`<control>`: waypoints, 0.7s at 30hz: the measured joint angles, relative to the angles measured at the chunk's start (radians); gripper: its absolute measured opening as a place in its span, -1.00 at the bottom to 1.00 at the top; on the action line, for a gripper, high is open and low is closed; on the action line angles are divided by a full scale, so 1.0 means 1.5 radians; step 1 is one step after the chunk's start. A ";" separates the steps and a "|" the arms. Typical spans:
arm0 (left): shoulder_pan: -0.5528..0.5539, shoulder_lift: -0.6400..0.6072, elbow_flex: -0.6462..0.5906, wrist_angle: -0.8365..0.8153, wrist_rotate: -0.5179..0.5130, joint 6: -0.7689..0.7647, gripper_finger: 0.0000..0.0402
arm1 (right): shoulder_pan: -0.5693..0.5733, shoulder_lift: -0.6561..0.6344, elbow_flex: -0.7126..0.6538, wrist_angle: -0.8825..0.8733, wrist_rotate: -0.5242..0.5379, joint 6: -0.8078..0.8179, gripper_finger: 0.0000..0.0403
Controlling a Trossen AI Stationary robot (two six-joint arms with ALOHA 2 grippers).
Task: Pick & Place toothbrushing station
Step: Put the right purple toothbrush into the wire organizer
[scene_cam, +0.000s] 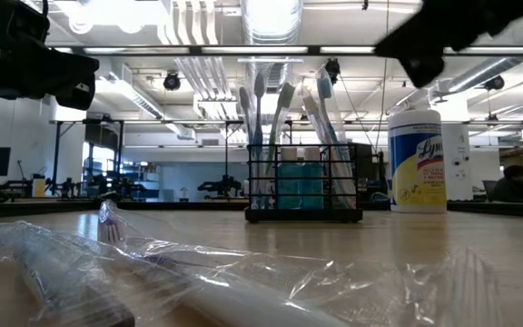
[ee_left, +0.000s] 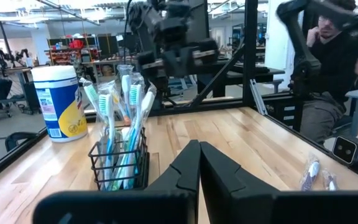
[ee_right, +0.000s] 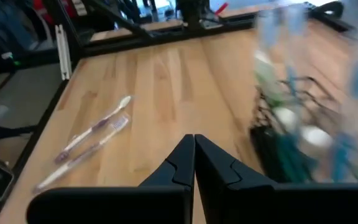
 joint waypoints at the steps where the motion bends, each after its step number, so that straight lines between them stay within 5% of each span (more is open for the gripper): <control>1: 0.000 0.000 0.000 0.000 0.000 0.000 -0.92 | 0.009 0.043 0.034 -0.004 0.007 0.004 -0.96; 9: 0.000 0.000 0.000 -0.001 0.000 -0.005 -0.92 | 0.075 0.336 0.316 -0.037 0.010 0.030 -0.96; 17: 0.000 0.000 0.000 -0.001 0.001 -0.017 -0.95 | 0.088 0.548 0.596 -0.306 0.016 0.240 -0.96; 21: 0.000 0.000 0.000 0.000 0.001 -0.018 -0.94 | 0.081 0.648 0.718 -0.394 -0.049 0.304 -0.96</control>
